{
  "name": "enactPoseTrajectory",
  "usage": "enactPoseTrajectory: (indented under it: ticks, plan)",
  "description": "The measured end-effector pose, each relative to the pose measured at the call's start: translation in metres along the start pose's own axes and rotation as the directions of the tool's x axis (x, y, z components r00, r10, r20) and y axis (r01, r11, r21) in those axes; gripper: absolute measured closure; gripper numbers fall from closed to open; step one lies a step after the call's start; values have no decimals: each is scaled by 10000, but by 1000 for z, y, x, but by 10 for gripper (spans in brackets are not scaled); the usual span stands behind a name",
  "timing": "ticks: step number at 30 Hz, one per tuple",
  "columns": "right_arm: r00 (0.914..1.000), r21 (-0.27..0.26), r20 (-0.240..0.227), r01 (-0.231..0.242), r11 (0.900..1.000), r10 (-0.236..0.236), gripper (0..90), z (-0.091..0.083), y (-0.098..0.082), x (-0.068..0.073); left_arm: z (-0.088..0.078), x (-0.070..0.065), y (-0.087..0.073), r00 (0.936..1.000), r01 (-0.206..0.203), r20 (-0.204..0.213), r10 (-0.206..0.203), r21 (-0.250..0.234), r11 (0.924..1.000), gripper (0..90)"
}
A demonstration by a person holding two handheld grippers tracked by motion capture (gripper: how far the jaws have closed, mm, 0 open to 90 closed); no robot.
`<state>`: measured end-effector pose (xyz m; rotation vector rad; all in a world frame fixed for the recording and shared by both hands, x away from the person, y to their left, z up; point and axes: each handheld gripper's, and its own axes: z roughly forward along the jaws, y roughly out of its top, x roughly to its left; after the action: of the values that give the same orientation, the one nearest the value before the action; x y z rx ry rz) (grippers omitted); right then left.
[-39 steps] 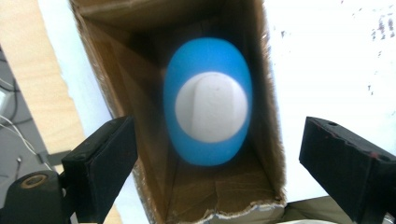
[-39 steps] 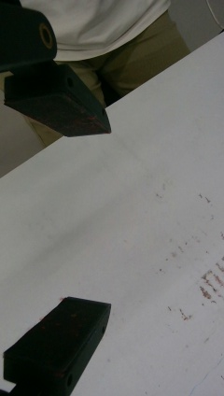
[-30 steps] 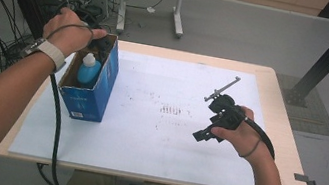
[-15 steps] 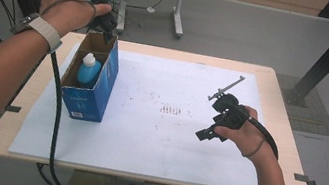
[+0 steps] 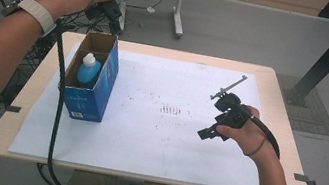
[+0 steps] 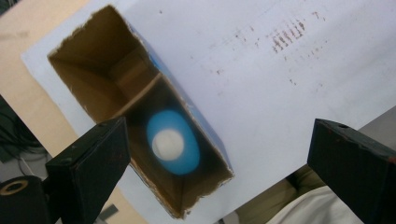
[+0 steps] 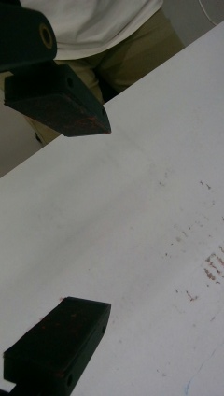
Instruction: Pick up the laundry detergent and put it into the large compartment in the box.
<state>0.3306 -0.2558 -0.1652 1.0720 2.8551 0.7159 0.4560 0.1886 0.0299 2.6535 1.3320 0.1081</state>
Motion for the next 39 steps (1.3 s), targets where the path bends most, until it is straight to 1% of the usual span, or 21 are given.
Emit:
enactPoseTrajectory:
  ticks: [3,6,8,11,15,16,19,20,21,22,23,25,28,30,31,32,33,34,35,37,39]
  plan:
    - [10000,14,47,-14,10000,14,119,-1,1,0,1,-2,3,9987,-488,123,487,41,9988,62]
    - [10000,26,55,-31,10000,31,119,-1,1,0,2,-4,6,9952,-944,264,944,-7,9955,62]
    - [10000,19,56,-7,10000,7,119,-2,1,0,2,-7,7,9901,-1368,311,1369,-56,9906,62]
    - [10000,26,78,-56,10000,56,119,-2,1,0,4,-9,9,9820,-1826,471,1829,-106,9831,62]
    - [9999,7,95,-96,10000,95,119,-3,0,-1,8,-15,14,9656,-2512,668,2515,-121,9678,63]
    - [9999,-21,90,-100,9999,100,119,-3,-1,-1,10,-17,16,9583,-2773,703,2771,-81,9608,63]
    - [9998,-3,108,-144,9999,144,119,-4,-1,-1,15,-23,20,9395,-3326,851,3319,-69,9431,63]
    - [9997,-13,106,-199,9998,199,119,-4,-2,-1,17,-25,21,9344,-3451,897,3447,-118,9385,63]
    - [9998,-4,110,-169,9999,169,119,-4,-2,-2,18,-26,22,9315,-3517,933,3517,-163,9360,62]
    - [9998,5,106,-183,9998,183,119,-4,-2,-2,20,-28,23,9257,-3653,980,3654,-202,9307,62]
    - [9997,-9,121,-217,9998,217,119,-4,-3,-2,22,-30,24,9232,-3717,986,3715,-175,9282,62]
    - [9996,17,125,-239,9997,239,119,-4,-4,-3,26,-35,27,9133,-3939,1106,3920,-53,9191,62]
    - [9995,-20,124,-298,9996,298,119,-4,-6,-3,29,-41,30,8947,-4341,1155,4315,-27,9009,62]
    - [9995,-32,119,-286,9996,286,119,-4,-7,-3,31,-45,30,8790,-4634,1229,4608,-86,8861,62]
    - [9995,-28,122,-291,9996,291,119,-4,-8,-3,32,-47,31,8739,-4730,1236,4702,-75,8810,62]
    - [9994,-23,131,-323,9995,323,119,-4,-8,-3,33,-50,30,8640,-4907,1235,4881,-107,8713,62]
    - [9993,-55,122,-341,9994,341,119,-4,-9,-3,35,-52,31,8571,-5018,1292,4987,-95,8649,62]
    - [9993,-38,132,-348,9994,348,119,-5,-9,-3,36,-53,32,8520,-5101,1323,5065,-73,8601,62]
    - [9993,-34,129,-356,9994,357,119,-5,-9,-3,38,-57,32,8426,-5259,1315,5222,-77,8505,62]
    - [9993,-19,140,-358,9994,358,119,-5,-8,-2,41,-60,32,8303,-5445,1356,5406,-99,8387,62]
    - [9993,-25,149,-339,9994,339,119,-5,-8,-2,46,-65,32,8121,-5714,1389,5667,-71,8206,63]
